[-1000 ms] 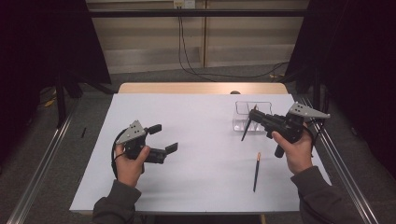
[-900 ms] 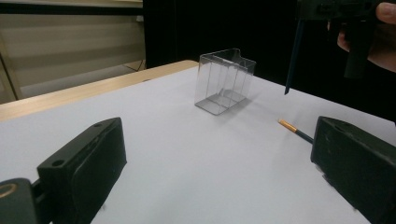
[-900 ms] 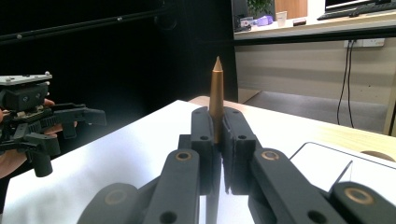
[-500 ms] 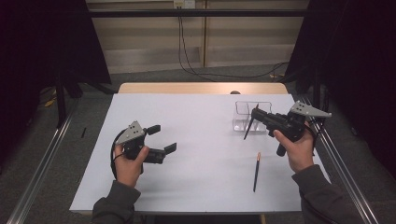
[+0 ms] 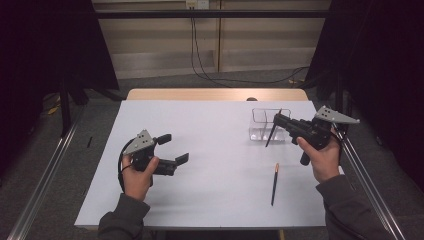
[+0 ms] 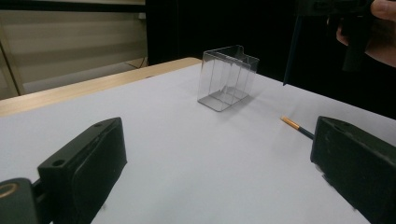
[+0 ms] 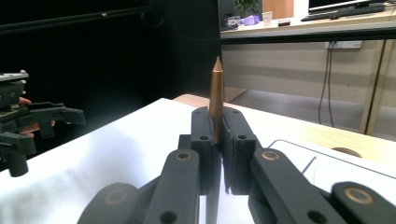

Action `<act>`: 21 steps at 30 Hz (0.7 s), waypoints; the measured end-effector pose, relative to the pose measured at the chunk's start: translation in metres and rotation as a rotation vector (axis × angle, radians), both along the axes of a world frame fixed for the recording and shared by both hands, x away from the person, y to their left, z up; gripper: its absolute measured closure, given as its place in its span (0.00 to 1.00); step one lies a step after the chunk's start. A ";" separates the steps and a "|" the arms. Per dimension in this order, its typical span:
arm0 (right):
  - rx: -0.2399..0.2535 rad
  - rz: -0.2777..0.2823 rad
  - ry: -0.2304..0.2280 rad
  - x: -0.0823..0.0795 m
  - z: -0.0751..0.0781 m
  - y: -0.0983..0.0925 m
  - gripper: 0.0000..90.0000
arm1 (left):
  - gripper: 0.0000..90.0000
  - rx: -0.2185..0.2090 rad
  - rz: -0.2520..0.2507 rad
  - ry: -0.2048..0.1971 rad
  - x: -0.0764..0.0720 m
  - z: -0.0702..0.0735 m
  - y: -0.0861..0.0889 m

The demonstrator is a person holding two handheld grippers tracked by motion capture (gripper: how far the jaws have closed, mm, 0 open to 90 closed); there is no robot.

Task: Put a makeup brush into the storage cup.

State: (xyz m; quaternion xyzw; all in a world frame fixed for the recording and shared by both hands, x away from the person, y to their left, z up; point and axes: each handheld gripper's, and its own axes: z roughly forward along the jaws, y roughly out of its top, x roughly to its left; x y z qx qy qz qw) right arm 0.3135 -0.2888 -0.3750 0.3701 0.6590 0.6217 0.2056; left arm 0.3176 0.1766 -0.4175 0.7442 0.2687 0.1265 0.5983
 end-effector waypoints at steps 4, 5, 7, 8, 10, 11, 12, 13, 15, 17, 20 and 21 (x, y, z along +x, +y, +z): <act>-0.004 -0.009 0.003 0.001 0.002 -0.004 0.94 | 0.04 -0.014 -0.015 0.000 0.001 -0.001 0.000; -0.002 -0.011 0.006 0.001 0.002 -0.005 0.94 | 0.04 -0.014 -0.016 0.000 0.001 -0.001 0.000; -0.006 -0.018 0.002 0.002 0.003 -0.007 0.94 | 0.04 -0.011 -0.013 -0.001 0.001 -0.001 0.000; -0.007 -0.020 -0.001 0.003 0.003 -0.008 0.94 | 0.04 -0.007 -0.005 0.001 0.001 -0.001 0.000; -0.010 -0.027 0.001 0.003 0.004 -0.010 0.94 | 0.04 0.001 0.005 -0.001 0.000 0.000 0.000; -0.014 -0.030 0.000 0.004 0.004 -0.012 0.94 | 0.04 -0.001 0.004 -0.003 0.000 0.000 0.000; -0.016 -0.036 -0.002 0.004 0.005 -0.013 0.94 | 0.04 -0.005 0.001 -0.001 0.000 0.000 0.001; -0.015 -0.038 0.002 0.004 0.005 -0.014 0.94 | 0.04 -0.002 0.003 -0.002 0.000 0.000 0.001; -0.020 -0.049 -0.001 0.004 0.006 -0.016 0.94 | 0.04 -0.001 0.000 -0.003 0.000 0.000 0.001; -0.028 -0.055 0.000 0.005 0.007 -0.018 0.94 | 0.04 -0.002 0.002 -0.003 0.000 0.000 0.001; -0.030 -0.061 -0.008 0.006 0.007 -0.019 0.94 | 0.04 -0.003 0.003 -0.002 0.000 0.000 0.000; -0.032 -0.066 -0.008 0.006 0.007 -0.020 0.94 | 0.04 -0.002 0.004 -0.002 0.000 0.000 0.000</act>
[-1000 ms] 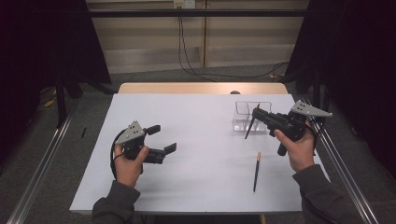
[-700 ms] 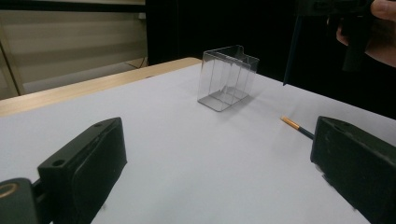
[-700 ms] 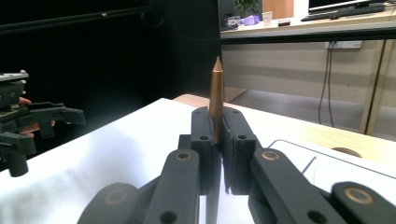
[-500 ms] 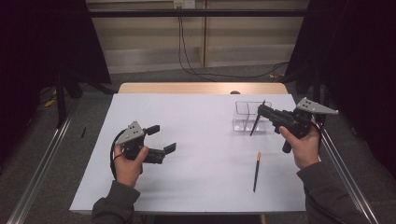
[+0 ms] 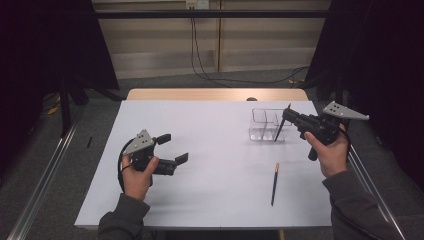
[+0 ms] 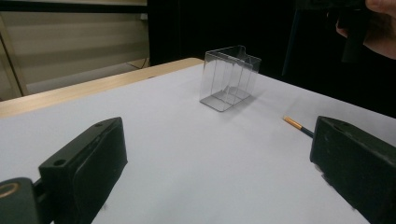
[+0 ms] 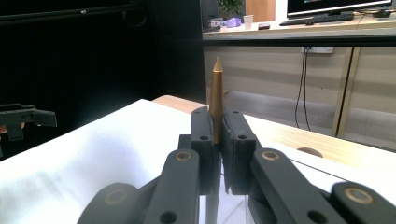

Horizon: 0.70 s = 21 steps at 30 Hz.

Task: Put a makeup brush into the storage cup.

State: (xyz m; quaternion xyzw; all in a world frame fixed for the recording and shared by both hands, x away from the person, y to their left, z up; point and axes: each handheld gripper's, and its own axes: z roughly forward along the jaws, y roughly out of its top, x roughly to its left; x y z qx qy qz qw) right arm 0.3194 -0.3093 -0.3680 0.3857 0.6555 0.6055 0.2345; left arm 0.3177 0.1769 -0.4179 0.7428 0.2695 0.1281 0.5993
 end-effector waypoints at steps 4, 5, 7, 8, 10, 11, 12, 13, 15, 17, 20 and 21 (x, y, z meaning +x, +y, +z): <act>-0.002 -0.010 0.001 0.001 0.000 -0.002 0.94 | 0.04 0.002 -0.007 0.000 0.000 0.000 0.000; 0.002 -0.015 0.001 0.001 0.000 -0.003 0.94 | 0.04 0.005 0.000 -0.001 0.000 0.000 -0.001; 0.005 -0.019 0.001 0.002 0.000 -0.004 0.94 | 0.04 0.007 -0.014 -0.009 0.000 0.001 0.000; 0.001 -0.024 -0.001 0.002 0.000 -0.004 0.94 | 0.04 0.006 -0.004 -0.005 0.000 0.001 -0.001; -0.006 -0.022 -0.002 0.002 0.001 -0.005 0.94 | 0.04 0.011 -0.003 -0.007 0.000 0.001 -0.001; -0.003 -0.029 -0.003 0.003 0.001 -0.005 0.94 | 0.04 0.010 -0.011 -0.008 0.000 0.001 0.000; -0.009 -0.029 -0.003 0.004 0.002 -0.006 0.94 | 0.04 0.012 -0.002 -0.005 0.000 0.001 0.000; -0.009 -0.037 -0.001 0.004 0.002 -0.006 0.94 | 0.04 0.012 -0.001 -0.004 0.000 0.001 0.000; -0.011 -0.038 -0.005 0.005 0.004 -0.007 0.94 | 0.04 0.005 -0.014 0.001 0.000 0.000 0.000; -0.009 -0.043 -0.008 0.005 0.005 -0.008 0.94 | 0.04 0.008 -0.006 0.000 0.000 0.000 0.000; -0.010 -0.047 -0.010 0.006 0.006 -0.009 0.94 | 0.04 0.008 -0.005 -0.002 0.000 0.000 0.000; -0.009 -0.046 -0.011 0.007 0.006 -0.009 0.94 | 0.04 0.007 -0.008 0.000 0.000 0.000 0.000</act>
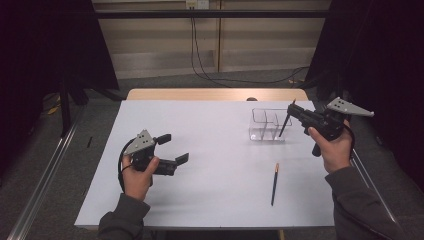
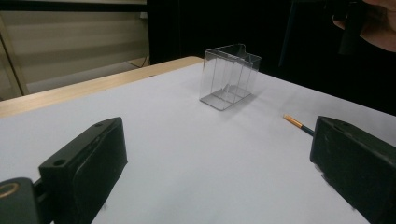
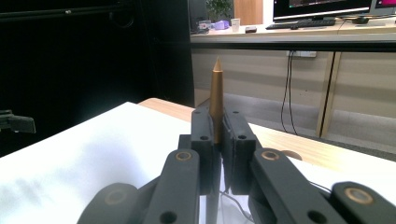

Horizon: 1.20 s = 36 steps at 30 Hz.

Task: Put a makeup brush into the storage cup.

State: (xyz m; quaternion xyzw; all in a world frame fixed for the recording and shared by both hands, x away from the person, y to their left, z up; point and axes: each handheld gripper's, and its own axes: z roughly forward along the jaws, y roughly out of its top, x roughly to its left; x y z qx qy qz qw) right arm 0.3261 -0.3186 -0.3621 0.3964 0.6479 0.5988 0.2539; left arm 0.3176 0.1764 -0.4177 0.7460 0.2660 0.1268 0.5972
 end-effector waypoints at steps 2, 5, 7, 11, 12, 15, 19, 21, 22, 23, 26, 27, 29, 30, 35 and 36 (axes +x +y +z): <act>-0.001 -0.003 0.000 0.000 0.001 0.000 0.94 | 0.04 0.001 0.001 0.000 0.000 0.000 0.000; -0.009 -0.007 0.000 0.001 0.001 -0.001 0.94 | 0.04 0.002 -0.001 -0.005 0.000 0.000 0.000; -0.011 -0.013 -0.004 0.002 0.002 -0.002 0.94 | 0.04 0.002 0.006 -0.003 0.000 0.000 0.000; -0.013 -0.021 -0.003 0.003 0.003 -0.004 0.94 | 0.04 -0.001 0.001 -0.001 0.000 0.000 0.000; -0.016 -0.025 -0.001 0.003 0.003 -0.004 0.94 | 0.04 -0.001 0.000 0.001 0.000 0.000 0.000; -0.014 -0.029 -0.004 0.005 0.003 -0.005 0.94 | 0.04 -0.005 0.000 0.003 0.000 0.000 0.000; -0.017 -0.045 -0.004 0.006 0.004 -0.006 0.94 | 0.04 0.003 -0.003 -0.001 0.000 -0.001 0.000; -0.022 -0.051 -0.009 0.007 0.004 -0.007 0.94 | 0.04 -0.004 -0.012 0.000 0.001 -0.001 0.000; -0.022 -0.055 -0.010 0.007 0.004 -0.008 0.94 | 0.04 0.000 -0.004 0.002 0.000 -0.001 -0.001; -0.025 -0.058 -0.011 0.007 0.004 -0.008 0.94 | 0.04 -0.010 -0.017 0.001 0.001 -0.001 -0.001; -0.029 -0.071 -0.009 0.008 0.004 -0.009 0.94 | 0.04 -0.004 -0.010 0.001 0.000 -0.001 0.000; -0.029 -0.080 -0.010 0.008 0.004 -0.010 0.94 | 0.04 -0.002 -0.008 0.001 0.000 -0.001 0.000; -0.026 -0.078 -0.010 0.009 0.004 -0.011 0.94 | 0.04 -0.001 -0.004 0.000 0.000 0.000 0.000; -0.025 -0.079 -0.010 0.010 0.004 -0.011 0.94 | 0.04 0.001 -0.003 0.001 0.000 -0.001 0.000; -0.034 -0.090 -0.007 0.012 0.004 -0.015 0.94 | 0.04 -0.002 0.000 0.000 0.000 -0.001 0.000; -0.035 -0.093 -0.009 0.012 0.005 -0.016 0.94 | 0.04 -0.003 0.000 0.001 0.000 -0.001 0.000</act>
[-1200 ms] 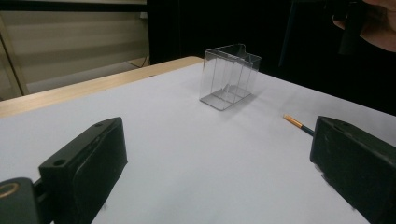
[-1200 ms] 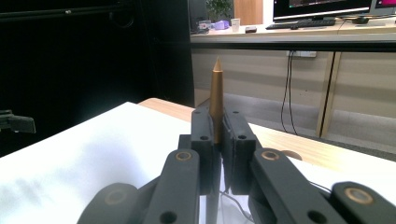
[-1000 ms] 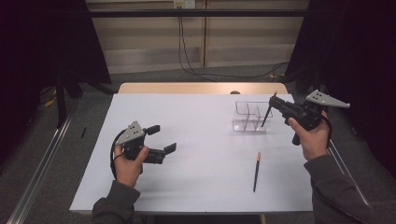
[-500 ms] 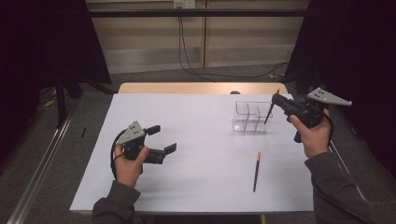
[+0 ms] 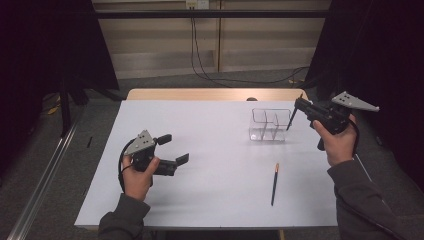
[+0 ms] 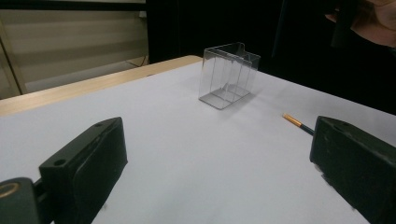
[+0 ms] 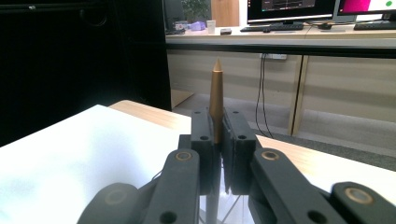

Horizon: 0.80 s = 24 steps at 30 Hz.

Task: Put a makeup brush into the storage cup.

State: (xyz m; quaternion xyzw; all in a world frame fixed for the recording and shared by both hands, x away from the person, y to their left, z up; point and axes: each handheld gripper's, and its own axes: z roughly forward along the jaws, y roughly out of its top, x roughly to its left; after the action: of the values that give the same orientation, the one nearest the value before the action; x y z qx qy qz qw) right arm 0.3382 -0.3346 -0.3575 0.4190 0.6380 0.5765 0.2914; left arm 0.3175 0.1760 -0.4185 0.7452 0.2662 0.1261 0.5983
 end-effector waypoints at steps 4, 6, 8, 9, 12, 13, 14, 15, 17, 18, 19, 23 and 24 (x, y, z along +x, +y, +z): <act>-0.002 -0.010 0.003 0.001 0.000 -0.002 0.94 | 0.04 -0.004 -0.014 -0.002 0.001 0.000 0.000; 0.003 -0.011 -0.002 0.002 0.000 -0.002 0.94 | 0.04 0.004 -0.003 -0.001 0.000 0.000 0.000; -0.003 -0.014 -0.003 0.004 0.000 -0.002 0.94 | 0.04 0.003 -0.003 -0.001 0.000 0.000 0.000; -0.005 -0.018 -0.001 0.004 0.000 -0.001 0.94 | 0.04 -0.001 -0.010 -0.001 0.000 0.000 0.000; -0.005 -0.023 -0.003 0.007 0.000 -0.001 0.94 | 0.04 0.007 -0.005 0.006 0.000 -0.001 0.000; -0.005 -0.021 -0.002 0.008 0.000 -0.001 0.94 | 0.04 0.005 -0.005 0.004 0.000 -0.001 0.000; -0.005 -0.024 -0.001 0.010 0.000 -0.001 0.94 | 0.04 0.005 -0.004 0.004 0.000 -0.001 0.000; -0.009 -0.022 -0.002 0.011 0.000 -0.001 0.94 | 0.04 0.005 -0.004 0.005 0.000 -0.001 0.000; -0.005 -0.027 -0.004 0.014 0.000 0.000 0.94 | 0.04 0.009 0.002 0.003 0.000 -0.001 0.000; -0.008 -0.027 -0.003 0.015 0.000 0.000 0.94 | 0.04 0.012 -0.002 0.002 0.000 -0.001 0.001; -0.005 -0.026 -0.005 0.016 -0.001 0.001 0.94 | 0.04 0.014 0.002 0.001 0.000 -0.001 0.001; -0.011 -0.038 -0.002 0.020 -0.002 0.002 0.94 | 0.04 0.007 0.008 0.002 0.000 -0.002 0.001; -0.014 -0.039 -0.001 0.021 -0.002 0.001 0.94 | 0.04 0.009 0.008 0.003 0.000 -0.002 0.002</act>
State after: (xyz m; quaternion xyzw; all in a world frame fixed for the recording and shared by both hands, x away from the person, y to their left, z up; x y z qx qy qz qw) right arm 0.3592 -0.3332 -0.3593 0.4290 0.6336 0.5666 0.3058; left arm 0.3178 0.1776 -0.4205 0.7470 0.2696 0.1283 0.5940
